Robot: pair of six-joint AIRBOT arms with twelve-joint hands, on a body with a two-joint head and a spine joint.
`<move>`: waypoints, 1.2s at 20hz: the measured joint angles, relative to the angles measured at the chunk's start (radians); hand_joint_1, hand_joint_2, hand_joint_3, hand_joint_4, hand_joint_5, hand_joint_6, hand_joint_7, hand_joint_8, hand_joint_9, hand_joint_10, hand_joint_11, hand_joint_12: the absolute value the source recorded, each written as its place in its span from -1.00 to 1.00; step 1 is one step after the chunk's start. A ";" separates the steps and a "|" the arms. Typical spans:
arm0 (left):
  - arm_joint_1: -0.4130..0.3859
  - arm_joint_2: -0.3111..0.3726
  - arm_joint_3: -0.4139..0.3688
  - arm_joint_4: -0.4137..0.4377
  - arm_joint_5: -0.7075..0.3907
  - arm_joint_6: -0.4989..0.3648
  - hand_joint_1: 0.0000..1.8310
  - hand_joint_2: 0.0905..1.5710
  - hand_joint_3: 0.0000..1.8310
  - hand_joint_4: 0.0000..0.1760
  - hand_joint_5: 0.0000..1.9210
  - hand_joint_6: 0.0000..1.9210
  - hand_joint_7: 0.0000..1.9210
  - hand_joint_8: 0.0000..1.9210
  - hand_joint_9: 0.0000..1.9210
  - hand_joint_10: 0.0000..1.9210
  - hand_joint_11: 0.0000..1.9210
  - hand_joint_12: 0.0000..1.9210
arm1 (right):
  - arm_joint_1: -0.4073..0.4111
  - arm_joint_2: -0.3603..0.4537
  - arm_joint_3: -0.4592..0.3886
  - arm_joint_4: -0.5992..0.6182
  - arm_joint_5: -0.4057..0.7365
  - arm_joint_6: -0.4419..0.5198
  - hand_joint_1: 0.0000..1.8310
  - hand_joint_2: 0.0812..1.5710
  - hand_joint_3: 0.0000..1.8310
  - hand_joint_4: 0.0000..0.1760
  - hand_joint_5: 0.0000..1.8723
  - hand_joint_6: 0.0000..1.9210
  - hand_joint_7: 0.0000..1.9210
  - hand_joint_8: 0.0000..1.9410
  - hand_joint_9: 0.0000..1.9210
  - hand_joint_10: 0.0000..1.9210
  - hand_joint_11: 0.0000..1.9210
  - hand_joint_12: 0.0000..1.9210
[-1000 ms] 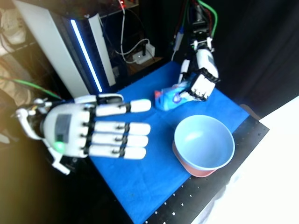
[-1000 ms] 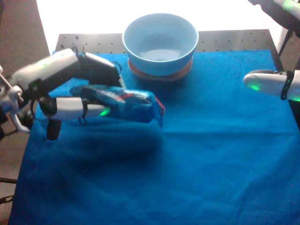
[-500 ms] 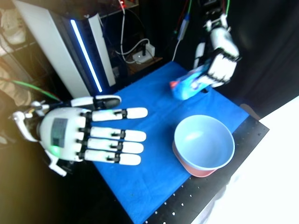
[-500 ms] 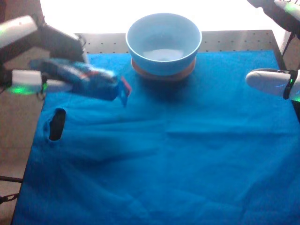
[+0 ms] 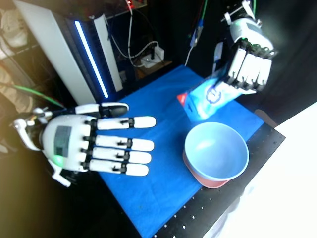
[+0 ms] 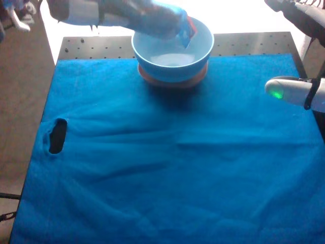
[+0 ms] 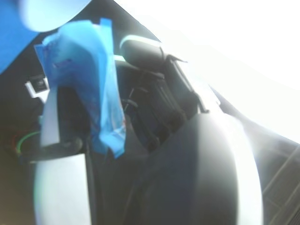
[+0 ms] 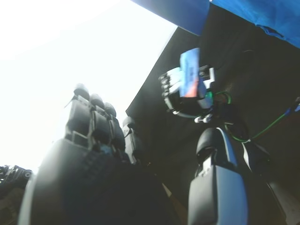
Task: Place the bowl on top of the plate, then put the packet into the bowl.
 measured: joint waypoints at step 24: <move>0.168 -0.007 -0.010 -0.310 0.015 0.186 -0.32 0.13 -1.00 1.00 -0.86 -1.00 -0.88 -1.00 -0.89 -1.00 -1.00 -0.65 | -0.010 -0.021 0.003 0.000 0.005 0.000 -0.37 0.31 -1.00 0.57 -1.00 -1.00 -1.00 -1.00 -1.00 -1.00 -1.00 -1.00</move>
